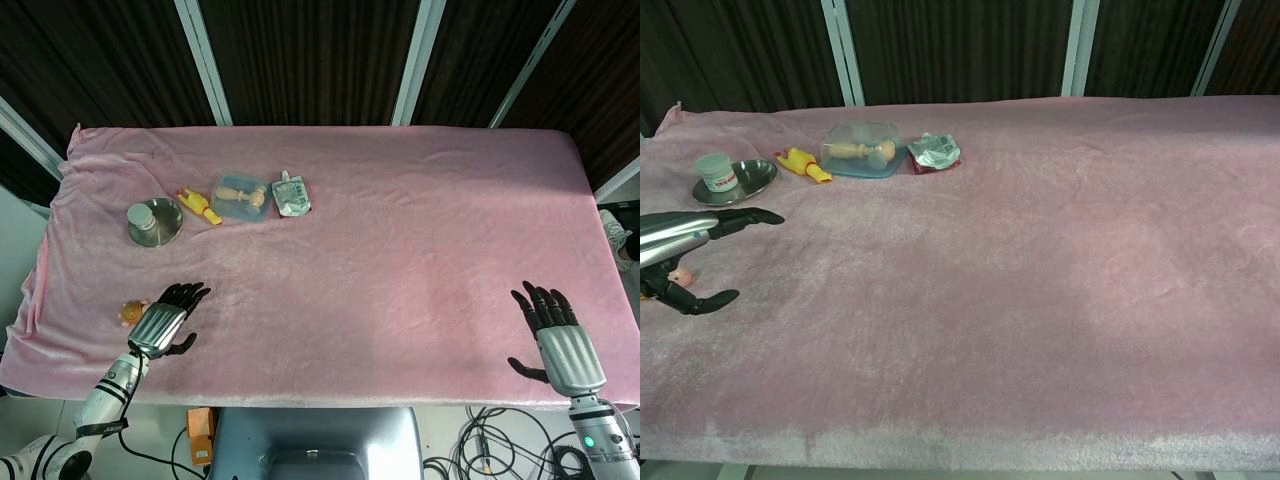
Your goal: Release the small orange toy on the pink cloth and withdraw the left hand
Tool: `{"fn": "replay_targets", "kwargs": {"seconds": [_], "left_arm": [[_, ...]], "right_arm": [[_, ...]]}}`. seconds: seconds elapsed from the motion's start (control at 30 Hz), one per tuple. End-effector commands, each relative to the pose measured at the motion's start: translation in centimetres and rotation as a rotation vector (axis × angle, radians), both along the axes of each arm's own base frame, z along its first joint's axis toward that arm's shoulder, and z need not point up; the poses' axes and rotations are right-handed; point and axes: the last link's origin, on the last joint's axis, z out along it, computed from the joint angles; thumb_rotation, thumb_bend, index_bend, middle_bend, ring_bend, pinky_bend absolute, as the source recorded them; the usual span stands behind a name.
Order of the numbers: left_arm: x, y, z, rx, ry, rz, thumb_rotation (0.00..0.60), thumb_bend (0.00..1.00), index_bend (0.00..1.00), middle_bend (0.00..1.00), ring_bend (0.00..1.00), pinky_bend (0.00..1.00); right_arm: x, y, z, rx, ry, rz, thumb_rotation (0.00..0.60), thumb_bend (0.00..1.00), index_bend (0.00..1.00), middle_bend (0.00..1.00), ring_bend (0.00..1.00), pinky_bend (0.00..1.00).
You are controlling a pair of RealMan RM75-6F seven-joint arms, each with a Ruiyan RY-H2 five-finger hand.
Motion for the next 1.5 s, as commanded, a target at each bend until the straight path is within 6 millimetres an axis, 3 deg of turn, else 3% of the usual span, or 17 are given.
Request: {"fn": "replay_targets", "kwargs": {"seconds": [0.03,0.33,0.53,0.77,0.9,1.03,1.27,1.5], "left_arm": [[-0.1,0.1,0.1,0.006,0.001,0.003,0.600,0.41,0.07,0.01,0.00,0.06],[-2.4,0.7,1.2,0.081,0.056,0.051,0.600,0.41,0.14,0.02,0.00,0.06],[-6.0,1.0,2.5,0.119,0.111,0.157,0.600,0.41,0.23,0.02,0.00,0.06],[-9.8,1.1,3.1,0.144,0.134,0.265,0.600,0.42,0.25,0.02,0.00,0.06],[-10.6,1.1,3.1,0.147,0.134,0.270,0.600,0.42,0.26,0.02,0.00,0.06],[-11.2,1.2,3.1,0.147,0.145,0.286,0.600,0.42,0.34,0.05,0.01,0.06],[-11.0,1.5,3.1,0.158,0.120,0.266,0.600,0.42,0.54,0.10,0.05,0.06],[-10.2,1.9,2.7,0.181,0.073,0.218,0.600,0.45,0.78,0.23,0.08,0.06]], "right_arm": [[0.1,0.0,-0.1,0.003,-0.003,0.002,0.600,0.25,0.00,0.00,0.00,0.00],[0.1,-0.1,-0.5,0.026,0.008,0.004,0.600,0.25,0.00,0.00,0.00,0.00],[0.1,-0.1,-0.4,0.028,0.008,0.004,0.600,0.25,0.00,0.00,0.00,0.00],[0.2,-0.1,-0.6,0.031,0.009,0.006,0.600,0.25,0.00,0.00,0.00,0.00],[0.1,-0.1,-0.7,0.034,0.014,0.002,0.600,0.25,0.00,0.00,0.00,0.00],[0.1,-0.1,-0.8,0.036,0.018,0.000,0.600,0.25,0.00,0.00,0.00,0.00],[0.1,-0.1,-0.8,0.035,0.019,-0.002,0.600,0.25,0.00,0.00,0.00,0.00],[0.1,-0.1,-0.9,0.043,0.025,-0.003,0.600,0.25,0.00,0.00,0.00,0.00]]}}
